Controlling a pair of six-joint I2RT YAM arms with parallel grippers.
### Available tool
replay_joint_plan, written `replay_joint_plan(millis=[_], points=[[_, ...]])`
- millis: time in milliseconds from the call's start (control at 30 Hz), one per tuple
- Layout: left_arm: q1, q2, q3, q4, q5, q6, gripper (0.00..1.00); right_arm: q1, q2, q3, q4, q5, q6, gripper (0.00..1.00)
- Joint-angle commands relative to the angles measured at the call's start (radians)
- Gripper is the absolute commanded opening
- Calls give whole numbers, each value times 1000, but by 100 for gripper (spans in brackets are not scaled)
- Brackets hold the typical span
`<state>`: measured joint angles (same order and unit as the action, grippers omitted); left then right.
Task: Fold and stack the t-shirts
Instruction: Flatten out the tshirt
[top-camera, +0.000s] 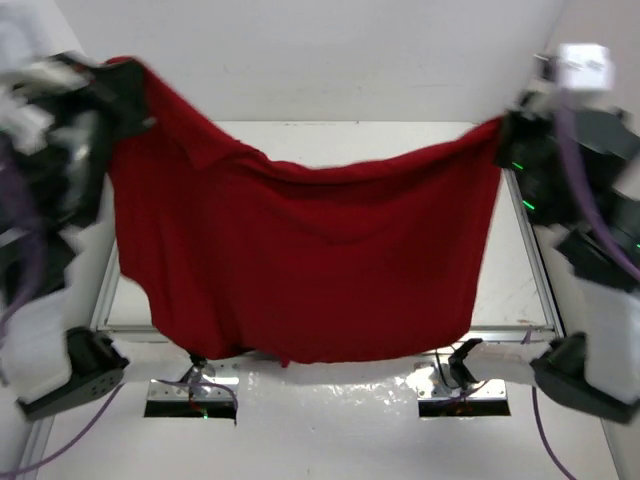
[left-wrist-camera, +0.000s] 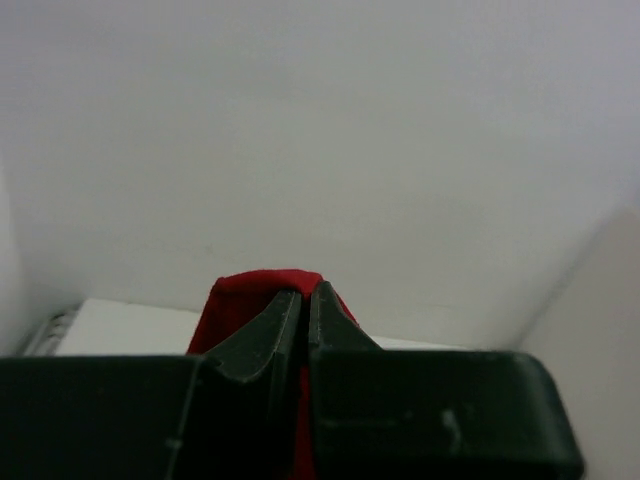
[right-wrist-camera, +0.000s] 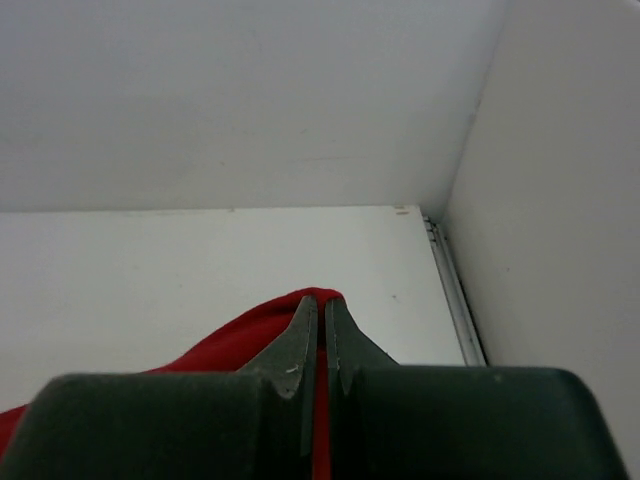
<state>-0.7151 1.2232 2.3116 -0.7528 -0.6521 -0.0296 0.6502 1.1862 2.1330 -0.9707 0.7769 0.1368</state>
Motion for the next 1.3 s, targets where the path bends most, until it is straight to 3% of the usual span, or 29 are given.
replay_joint_plan(millis=[0, 33, 67, 100, 167, 267, 400, 533, 767, 833, 967, 1100, 1267], points=[[-9, 192, -35, 111, -268, 120, 0, -58, 148, -19, 179, 70, -120, 0], [2, 222, -41, 142, -293, 125, 0, -105, 179, -1, 124, 12, -44, 0], [25, 273, -41, 145, -296, 119, 0, -248, 241, 17, 78, -75, 11, 0], [84, 298, -44, 144, -249, 79, 0, -314, 263, -5, 52, -156, 58, 0], [150, 358, -75, 153, -140, 39, 0, -412, 277, -190, 119, -322, 110, 0], [273, 444, -138, 208, -28, -42, 0, -478, 314, -370, 292, -468, 152, 0], [360, 610, -152, 308, 25, -58, 0, -549, 497, -409, 429, -588, 175, 0], [433, 861, -116, 421, 63, -76, 0, -596, 761, -334, 516, -653, 185, 0], [459, 1194, -26, 805, 118, 80, 0, -618, 1265, 175, 556, -692, 144, 0], [477, 1254, 14, 878, 162, 99, 0, -623, 1309, 174, 624, -700, 133, 0], [506, 1279, -43, 1006, 230, 129, 0, -641, 1309, 99, 763, -711, 135, 0], [525, 1317, 23, 971, 238, 154, 0, -687, 1354, 174, 739, -760, 170, 0], [557, 1320, 40, 922, 284, 89, 0, -701, 1333, 150, 742, -843, 184, 0]])
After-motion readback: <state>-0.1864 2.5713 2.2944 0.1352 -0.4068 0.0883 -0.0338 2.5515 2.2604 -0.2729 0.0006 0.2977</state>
